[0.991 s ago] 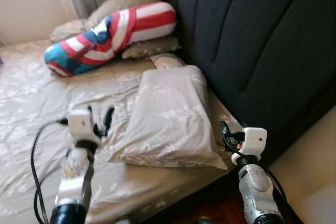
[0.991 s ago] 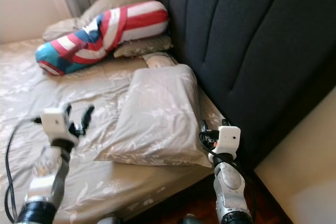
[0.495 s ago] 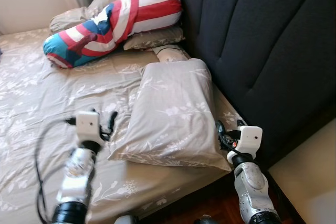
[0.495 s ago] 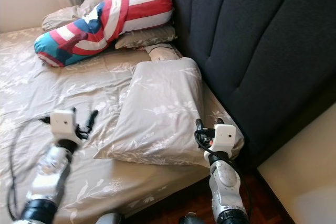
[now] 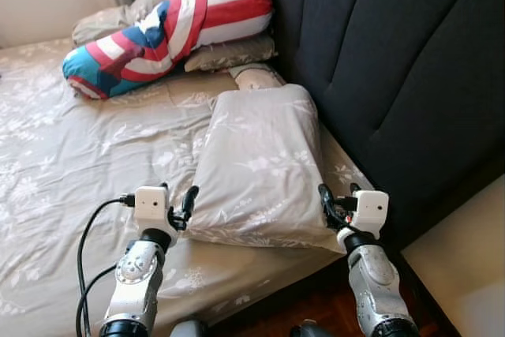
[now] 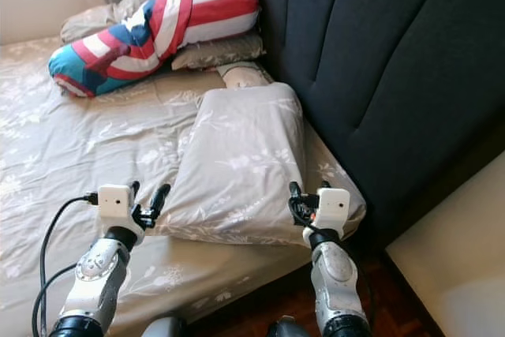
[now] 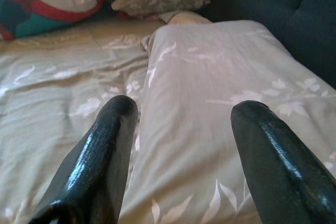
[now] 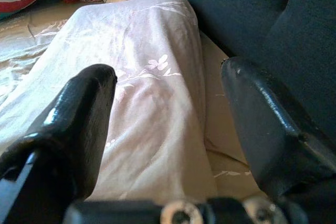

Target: Clean up the room

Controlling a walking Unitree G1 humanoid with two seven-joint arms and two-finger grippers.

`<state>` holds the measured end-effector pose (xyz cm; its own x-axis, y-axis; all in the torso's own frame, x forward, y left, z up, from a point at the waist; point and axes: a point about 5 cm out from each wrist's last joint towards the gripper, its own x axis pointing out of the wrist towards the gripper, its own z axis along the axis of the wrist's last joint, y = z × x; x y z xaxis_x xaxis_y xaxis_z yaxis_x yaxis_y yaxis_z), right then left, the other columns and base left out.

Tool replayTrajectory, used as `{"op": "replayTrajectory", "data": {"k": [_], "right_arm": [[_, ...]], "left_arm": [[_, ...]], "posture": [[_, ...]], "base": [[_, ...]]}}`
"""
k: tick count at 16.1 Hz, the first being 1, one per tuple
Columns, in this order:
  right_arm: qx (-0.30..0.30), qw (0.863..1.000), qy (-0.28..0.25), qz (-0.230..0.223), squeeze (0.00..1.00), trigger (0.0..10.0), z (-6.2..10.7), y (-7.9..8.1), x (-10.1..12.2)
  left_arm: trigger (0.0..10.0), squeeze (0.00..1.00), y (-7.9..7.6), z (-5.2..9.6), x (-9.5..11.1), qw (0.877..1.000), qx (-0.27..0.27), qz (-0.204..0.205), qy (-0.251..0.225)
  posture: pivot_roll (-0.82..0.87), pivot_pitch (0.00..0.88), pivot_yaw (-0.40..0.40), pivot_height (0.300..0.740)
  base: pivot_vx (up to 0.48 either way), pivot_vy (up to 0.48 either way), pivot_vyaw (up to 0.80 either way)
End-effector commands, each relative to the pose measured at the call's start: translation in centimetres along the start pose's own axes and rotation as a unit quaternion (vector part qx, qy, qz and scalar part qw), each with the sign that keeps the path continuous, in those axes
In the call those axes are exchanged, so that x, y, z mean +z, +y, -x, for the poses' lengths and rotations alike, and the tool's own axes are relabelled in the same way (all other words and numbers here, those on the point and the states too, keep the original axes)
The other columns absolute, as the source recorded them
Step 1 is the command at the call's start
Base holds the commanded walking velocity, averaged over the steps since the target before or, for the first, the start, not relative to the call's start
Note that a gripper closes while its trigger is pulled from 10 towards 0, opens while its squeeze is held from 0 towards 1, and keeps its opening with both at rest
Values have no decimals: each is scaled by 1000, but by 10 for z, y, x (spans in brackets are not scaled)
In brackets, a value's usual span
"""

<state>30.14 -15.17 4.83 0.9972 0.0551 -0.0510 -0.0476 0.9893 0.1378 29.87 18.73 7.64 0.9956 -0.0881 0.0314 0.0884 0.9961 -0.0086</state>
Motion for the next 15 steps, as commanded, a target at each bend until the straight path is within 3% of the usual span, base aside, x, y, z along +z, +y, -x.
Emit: {"op": "replayTrajectory", "data": {"k": [1, 3, 6, 9, 15], "right_arm": [[-1, 1000, 0, -4, 0, 10000, 1, -1, 1], [2, 1000, 4, 1, 0, 10000, 1, -1, 0], [4, 1000, 5, 9, 0, 10000, 2, -1, -1], [2, 1000, 7, 8, 0, 10000, 3, -1, -2], [-11, 1000, 8, -1, 0, 10000, 2, -3, -2]], "left_arm": [[10000, 0, 1, 2, 1, 1000, 4, -1, -2], [10000, 0, 2, 2, 1, 1000, 6, 2, -2], [10000, 0, 2, 3, 1, 1000, 5, 1, -2], [10000, 0, 0, 3, 1, 1000, 1, -1, -2], [10000, 0, 0, 4, 1, 1000, -4, -3, 1]], "posture": [[-56, 147, -40, 671], [-56, 147, -39, 671], [-54, 149, -36, 671], [-52, 151, -33, 671], [-50, 151, -26, 671]], "base": [[0, 0, 0], [0, 0, 0], [270, 0, 0], [285, 0, 585], [298, 0, 0]]}}
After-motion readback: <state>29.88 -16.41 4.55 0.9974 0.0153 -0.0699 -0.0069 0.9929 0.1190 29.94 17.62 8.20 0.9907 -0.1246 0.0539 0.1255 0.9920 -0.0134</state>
